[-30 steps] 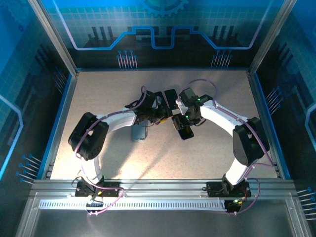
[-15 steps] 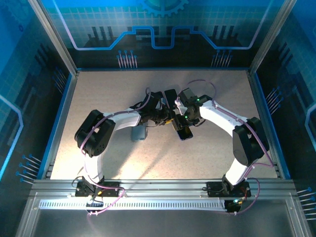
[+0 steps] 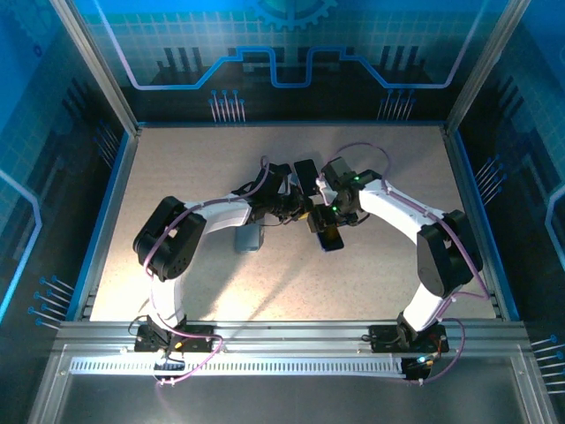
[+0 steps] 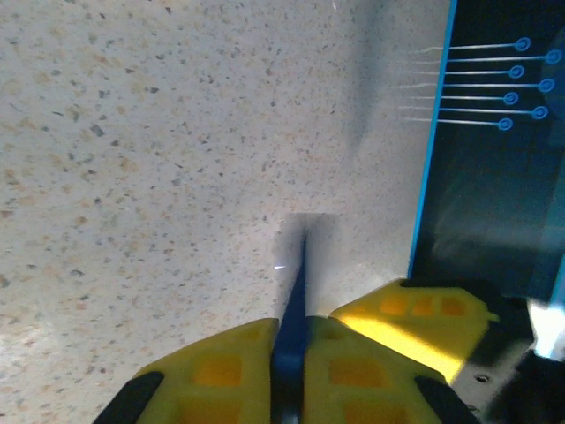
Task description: Put the phone into the phone case
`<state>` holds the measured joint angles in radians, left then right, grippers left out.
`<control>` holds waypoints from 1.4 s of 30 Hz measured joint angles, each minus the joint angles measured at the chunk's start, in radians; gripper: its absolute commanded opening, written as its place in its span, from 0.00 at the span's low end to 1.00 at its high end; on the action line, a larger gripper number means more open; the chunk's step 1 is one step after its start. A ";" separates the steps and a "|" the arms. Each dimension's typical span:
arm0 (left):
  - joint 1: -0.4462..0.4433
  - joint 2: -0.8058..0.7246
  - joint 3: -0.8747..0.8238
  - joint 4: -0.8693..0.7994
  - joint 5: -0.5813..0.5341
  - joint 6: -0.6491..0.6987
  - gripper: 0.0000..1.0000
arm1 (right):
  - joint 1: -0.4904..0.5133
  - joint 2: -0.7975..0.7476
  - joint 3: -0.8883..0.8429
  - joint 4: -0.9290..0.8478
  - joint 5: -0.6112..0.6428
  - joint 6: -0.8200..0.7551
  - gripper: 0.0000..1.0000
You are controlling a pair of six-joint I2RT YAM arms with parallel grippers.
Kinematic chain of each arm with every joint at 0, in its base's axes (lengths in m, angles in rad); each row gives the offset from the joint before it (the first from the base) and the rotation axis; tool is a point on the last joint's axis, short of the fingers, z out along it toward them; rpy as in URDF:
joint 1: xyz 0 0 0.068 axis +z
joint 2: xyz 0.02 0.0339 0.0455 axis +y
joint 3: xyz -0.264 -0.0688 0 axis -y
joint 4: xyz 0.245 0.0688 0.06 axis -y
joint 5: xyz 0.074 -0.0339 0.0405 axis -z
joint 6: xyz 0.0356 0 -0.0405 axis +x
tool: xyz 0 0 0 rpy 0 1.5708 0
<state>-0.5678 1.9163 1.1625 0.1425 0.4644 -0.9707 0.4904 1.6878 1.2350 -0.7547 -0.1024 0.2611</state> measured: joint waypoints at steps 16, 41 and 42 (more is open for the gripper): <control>-0.041 -0.336 -0.275 0.192 -0.415 -0.106 0.00 | -0.190 -0.434 -0.581 0.541 -0.343 0.418 0.89; -0.218 -0.406 -0.452 0.540 -0.808 -0.271 0.02 | -0.196 -0.496 -0.759 1.147 -0.398 0.835 0.22; -0.216 -0.406 -0.455 0.536 -0.814 -0.283 0.05 | -0.198 -0.496 -0.756 1.152 -0.399 0.843 0.16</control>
<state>-0.7837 1.5101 0.7078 0.6785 -0.3492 -1.2541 0.2920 1.1915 0.4789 0.3973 -0.5014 1.1042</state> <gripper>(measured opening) 0.097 0.253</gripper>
